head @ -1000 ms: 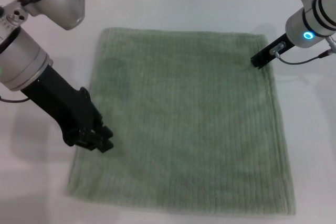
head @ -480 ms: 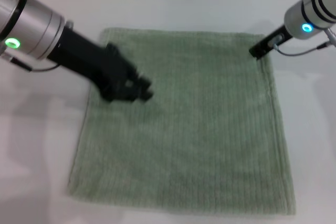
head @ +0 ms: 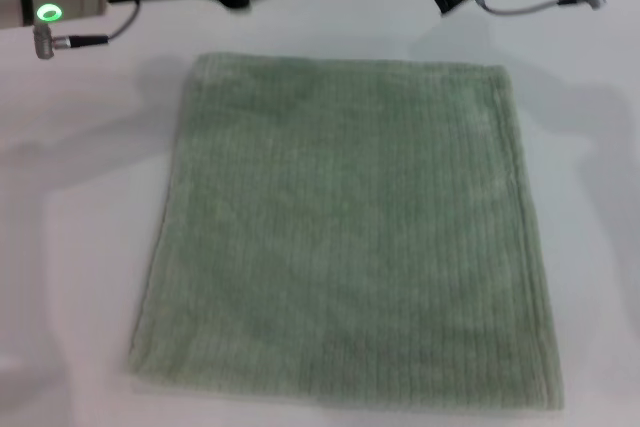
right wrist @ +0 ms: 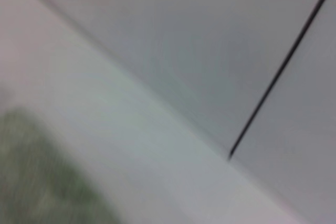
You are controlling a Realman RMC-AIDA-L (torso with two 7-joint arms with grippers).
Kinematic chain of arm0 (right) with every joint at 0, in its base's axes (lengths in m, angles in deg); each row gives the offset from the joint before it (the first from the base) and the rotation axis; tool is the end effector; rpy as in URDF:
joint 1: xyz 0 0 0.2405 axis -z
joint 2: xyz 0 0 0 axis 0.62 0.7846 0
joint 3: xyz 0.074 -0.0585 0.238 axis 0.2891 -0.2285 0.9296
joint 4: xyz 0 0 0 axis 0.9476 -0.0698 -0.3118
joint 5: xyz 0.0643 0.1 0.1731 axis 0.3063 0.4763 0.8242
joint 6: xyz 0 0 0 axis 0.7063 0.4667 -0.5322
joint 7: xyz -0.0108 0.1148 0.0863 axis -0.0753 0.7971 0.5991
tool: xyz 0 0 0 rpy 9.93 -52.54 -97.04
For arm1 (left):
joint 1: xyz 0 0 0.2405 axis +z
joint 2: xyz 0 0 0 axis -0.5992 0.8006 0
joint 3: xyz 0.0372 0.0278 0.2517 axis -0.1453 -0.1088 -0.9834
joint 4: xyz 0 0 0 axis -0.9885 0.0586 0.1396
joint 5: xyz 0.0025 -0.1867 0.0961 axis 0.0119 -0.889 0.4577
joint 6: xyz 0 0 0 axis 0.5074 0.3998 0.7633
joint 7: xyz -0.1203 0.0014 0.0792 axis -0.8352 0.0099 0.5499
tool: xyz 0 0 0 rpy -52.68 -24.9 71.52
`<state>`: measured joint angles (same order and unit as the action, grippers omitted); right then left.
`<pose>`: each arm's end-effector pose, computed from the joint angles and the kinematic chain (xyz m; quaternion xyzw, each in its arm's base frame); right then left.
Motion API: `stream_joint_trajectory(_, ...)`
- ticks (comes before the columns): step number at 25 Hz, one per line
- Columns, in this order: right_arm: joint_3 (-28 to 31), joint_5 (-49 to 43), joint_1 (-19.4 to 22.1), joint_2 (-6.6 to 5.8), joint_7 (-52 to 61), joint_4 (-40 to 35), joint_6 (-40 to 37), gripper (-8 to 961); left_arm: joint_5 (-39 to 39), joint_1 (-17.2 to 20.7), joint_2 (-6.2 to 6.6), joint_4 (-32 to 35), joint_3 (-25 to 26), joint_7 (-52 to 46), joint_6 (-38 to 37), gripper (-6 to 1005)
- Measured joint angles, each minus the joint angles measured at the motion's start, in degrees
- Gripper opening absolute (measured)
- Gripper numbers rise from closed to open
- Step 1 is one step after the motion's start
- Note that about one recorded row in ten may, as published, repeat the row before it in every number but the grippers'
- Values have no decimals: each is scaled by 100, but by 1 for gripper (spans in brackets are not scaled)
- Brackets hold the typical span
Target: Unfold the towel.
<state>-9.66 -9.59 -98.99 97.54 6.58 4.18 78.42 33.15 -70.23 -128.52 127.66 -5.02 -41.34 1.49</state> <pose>0.1305 0.4851 -0.0314 -0.9086 0.2291 -0.0713 0.3420 -0.1692 0.3980 0.0480 -0.9282 -0.1467 -0.2574 0.2251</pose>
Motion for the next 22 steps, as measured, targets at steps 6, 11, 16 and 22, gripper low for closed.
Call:
stream_joint_trajectory(6,-991,970,550,31,-70,-514,-1640,-1,-1743,-98,-2,-1765,775,1762,882,182)
stream_joint_trajectory(11,-1990,1467,1021,61,-43,-699,-3425,-1,-3351,-279,-27,-3154,1275,3516,1148,149)
stream_joint_trajectory(16,-3365,2181,1714,63,251,-635,-6175,-1,-4992,-369,-46,-4092,1322,4848,1159,150)
stream_joint_trajectory(22,-4282,2268,2549,67,1575,16,-9298,-1,-6626,-458,-67,-4938,1326,5818,1144,151)
